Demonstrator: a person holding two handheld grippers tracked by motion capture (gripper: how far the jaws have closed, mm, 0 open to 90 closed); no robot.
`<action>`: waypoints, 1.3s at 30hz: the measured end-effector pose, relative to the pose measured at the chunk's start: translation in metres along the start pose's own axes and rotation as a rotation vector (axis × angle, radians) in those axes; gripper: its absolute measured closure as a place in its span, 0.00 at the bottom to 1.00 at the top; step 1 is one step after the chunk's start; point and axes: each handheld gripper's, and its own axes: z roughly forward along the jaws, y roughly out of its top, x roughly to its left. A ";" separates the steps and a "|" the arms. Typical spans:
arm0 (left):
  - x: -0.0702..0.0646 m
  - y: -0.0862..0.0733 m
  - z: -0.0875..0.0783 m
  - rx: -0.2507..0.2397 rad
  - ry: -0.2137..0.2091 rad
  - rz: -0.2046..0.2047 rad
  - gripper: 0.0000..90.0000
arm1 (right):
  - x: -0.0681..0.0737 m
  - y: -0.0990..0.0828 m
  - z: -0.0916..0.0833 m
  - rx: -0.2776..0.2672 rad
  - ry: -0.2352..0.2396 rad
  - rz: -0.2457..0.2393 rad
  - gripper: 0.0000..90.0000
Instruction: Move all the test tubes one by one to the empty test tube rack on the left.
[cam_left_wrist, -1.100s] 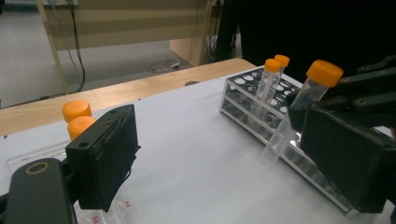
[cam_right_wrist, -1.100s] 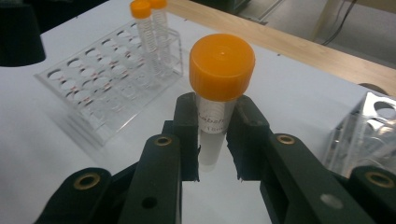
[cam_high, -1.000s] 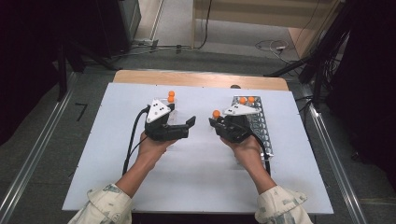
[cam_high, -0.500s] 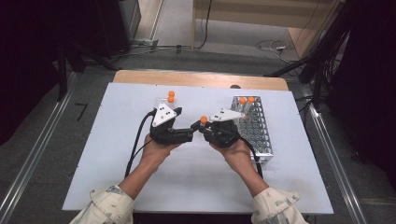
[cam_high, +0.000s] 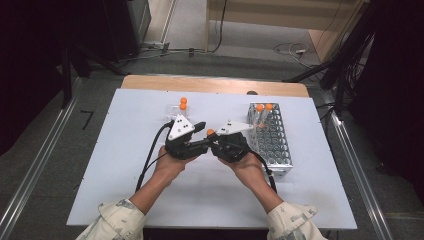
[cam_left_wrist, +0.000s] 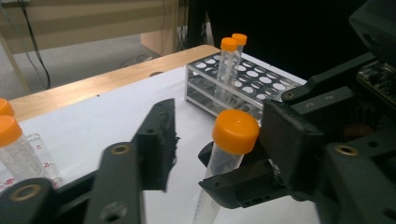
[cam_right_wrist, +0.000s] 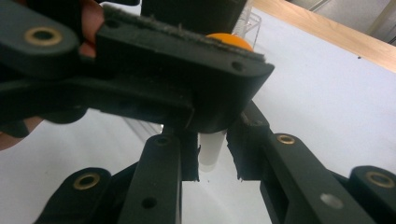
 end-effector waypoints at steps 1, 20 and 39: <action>0.000 0.000 0.000 0.002 -0.003 0.004 0.58 | 0.000 0.000 0.000 0.000 0.002 0.001 0.80; 0.000 -0.001 -0.001 -0.006 -0.025 0.016 0.77 | 0.000 -0.001 0.000 -0.011 0.019 0.011 0.75; 0.039 0.016 -0.027 -0.083 0.110 -0.060 0.77 | -0.011 -0.008 0.000 -0.031 -0.014 0.048 0.35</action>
